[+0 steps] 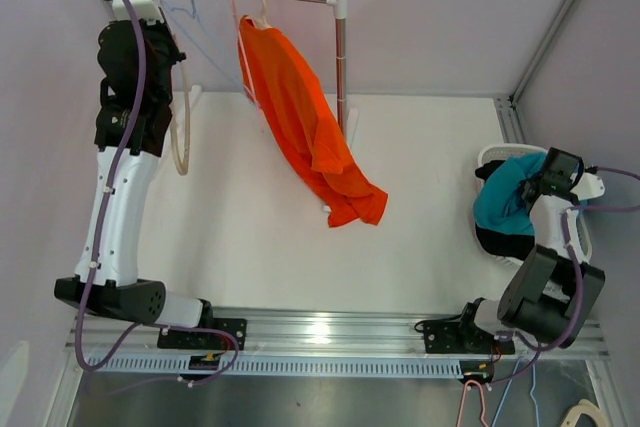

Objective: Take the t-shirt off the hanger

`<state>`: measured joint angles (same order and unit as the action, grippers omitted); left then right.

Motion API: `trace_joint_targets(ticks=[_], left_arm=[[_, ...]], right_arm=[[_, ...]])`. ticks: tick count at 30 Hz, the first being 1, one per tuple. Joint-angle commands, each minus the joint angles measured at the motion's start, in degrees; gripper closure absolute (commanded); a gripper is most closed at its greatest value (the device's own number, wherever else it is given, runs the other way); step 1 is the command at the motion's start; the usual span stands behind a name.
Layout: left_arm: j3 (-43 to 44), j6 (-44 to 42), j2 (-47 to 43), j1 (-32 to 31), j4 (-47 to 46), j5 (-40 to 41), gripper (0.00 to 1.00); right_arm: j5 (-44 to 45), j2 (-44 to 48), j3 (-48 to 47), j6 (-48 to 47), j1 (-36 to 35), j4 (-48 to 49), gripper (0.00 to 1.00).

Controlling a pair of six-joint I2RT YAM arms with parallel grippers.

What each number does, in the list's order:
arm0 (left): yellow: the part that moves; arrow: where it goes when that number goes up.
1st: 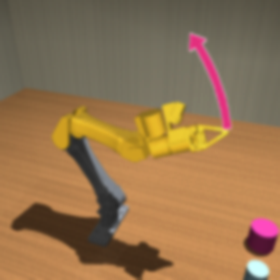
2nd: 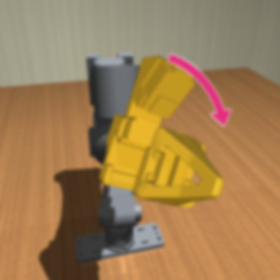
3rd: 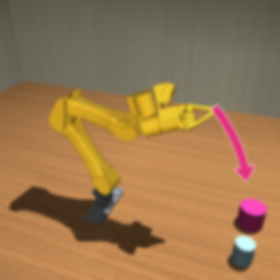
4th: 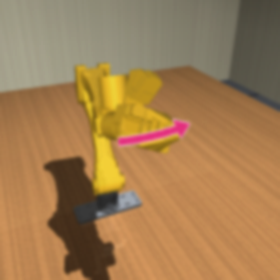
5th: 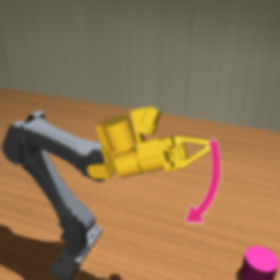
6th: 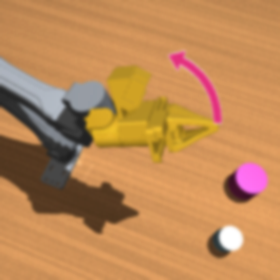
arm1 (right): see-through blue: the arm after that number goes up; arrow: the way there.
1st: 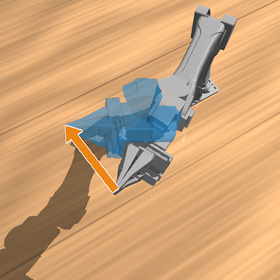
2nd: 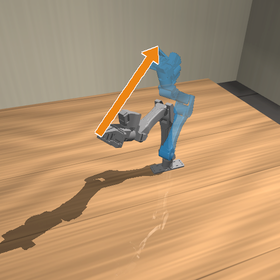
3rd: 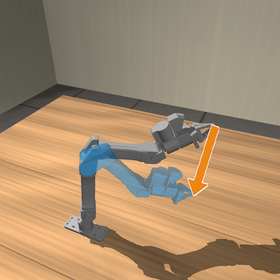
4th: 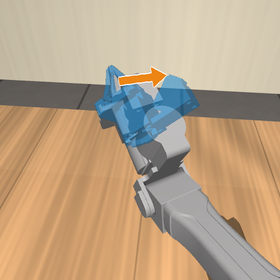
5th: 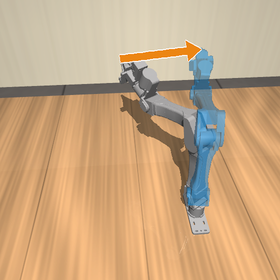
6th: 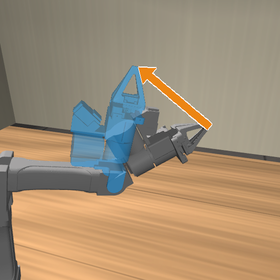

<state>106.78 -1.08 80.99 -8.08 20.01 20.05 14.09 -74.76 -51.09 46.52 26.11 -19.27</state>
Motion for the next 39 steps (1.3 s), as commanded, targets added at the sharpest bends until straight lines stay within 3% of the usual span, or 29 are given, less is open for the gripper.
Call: trace_joint_targets(ticks=[1, 4, 7, 8, 10, 12, 17, 21, 30, 34, 39], left_arm=[[-2.7, -1.5, -3.5, 0.0, -3.4, 6.5, 0.99], [-9.7, -4.4, -5.1, 0.1, -9.4, 8.2, 0.99], [-9.0, -4.4, -3.2, 0.6, -9.9, 8.5, 0.99], [-8.8, -4.5, -2.7, 0.9, -9.8, 8.7, 0.99], [-9.4, -4.7, -2.2, 1.0, -11.7, 8.7, 0.99], [-10.8, -5.6, -2.4, 1.2, -17.4, 7.7, 0.99], [-12.5, -5.6, 0.3, 2.2, -25.3, 3.4, 0.99], [-13.1, -6.7, 2.7, 2.9, -33.6, -2.8, 0.99], [-2.0, -5.0, 13.1, 6.5, -32.4, -11.7, 0.99], [5.7, -1.5, 18.0, 9.8, -29.6, -14.8, 0.99], [7.9, 2.5, 19.3, 11.9, -29.0, -16.5, 0.99]], right_arm=[[-2.5, -6.5, 1.2, 1.1, -0.2, 3.3, 1.0], [-3.6, -7.9, 1.0, -0.3, -0.9, 3.9, 0.86], [0.7, -4.3, 0.4, -2.0, -2.1, 2.8, 0.47], [5.8, -3.3, -1.5, -2.2, -2.8, 1.8, 0.2], [10.2, -0.5, -4.4, -4.9, -4.2, -3.0, 0.02], [13.3, 1.5, -8.2, -6.4, -5.6, -5.5, 0.01], [10.3, 7.6, -17.1, -11.1, -7.6, -10.1, 0.01], [17.9, 8.7, -26.1, -17.7, -15.4, -11.9, 0.01], [9.3, 12.9, -24.8, -18.1, -16.9, -9.2, 0.01], [8.2, 12.9, -24.8, -18.7, -18.7, -9.4, 0.01], [9.6, 14.1, -23.4, -19.4, -21.3, -9.0, 0.01]])
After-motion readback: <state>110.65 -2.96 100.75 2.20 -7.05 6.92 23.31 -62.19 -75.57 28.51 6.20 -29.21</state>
